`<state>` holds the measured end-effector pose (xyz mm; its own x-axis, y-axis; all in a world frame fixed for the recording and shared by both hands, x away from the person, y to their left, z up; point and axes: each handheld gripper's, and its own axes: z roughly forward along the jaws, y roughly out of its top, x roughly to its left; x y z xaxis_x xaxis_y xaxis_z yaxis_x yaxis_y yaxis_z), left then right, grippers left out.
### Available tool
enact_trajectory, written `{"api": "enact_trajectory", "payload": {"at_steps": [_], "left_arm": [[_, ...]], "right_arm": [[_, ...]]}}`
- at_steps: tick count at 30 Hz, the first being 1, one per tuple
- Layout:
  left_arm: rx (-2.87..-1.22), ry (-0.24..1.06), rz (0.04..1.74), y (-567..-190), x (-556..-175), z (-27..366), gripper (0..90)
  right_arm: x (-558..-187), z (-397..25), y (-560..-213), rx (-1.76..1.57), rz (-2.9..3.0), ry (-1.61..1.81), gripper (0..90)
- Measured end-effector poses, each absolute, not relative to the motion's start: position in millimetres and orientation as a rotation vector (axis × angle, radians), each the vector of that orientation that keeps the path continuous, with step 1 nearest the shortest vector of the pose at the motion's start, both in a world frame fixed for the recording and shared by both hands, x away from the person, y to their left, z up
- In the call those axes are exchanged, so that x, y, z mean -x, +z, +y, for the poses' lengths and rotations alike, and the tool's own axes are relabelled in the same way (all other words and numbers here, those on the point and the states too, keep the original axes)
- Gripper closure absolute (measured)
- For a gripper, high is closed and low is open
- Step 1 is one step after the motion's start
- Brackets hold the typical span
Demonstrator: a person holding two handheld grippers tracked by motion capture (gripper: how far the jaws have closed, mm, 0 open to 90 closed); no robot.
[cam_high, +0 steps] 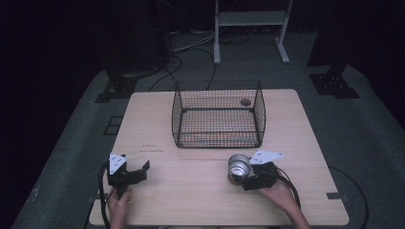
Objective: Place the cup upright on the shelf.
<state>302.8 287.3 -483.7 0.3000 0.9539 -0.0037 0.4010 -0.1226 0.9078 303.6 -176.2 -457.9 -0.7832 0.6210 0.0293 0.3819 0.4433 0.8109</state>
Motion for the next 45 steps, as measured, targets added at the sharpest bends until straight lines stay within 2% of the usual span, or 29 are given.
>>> {"api": "enact_trajectory", "payload": {"at_steps": [45], "left_arm": [[-1.681, 0.788, 1.244, -483.9, -303.0, 287.5, 0.0]], "right_arm": [[-340.8, -135.9, -369.8, -0.722, 2.510, 1.401, 18.0]]}}
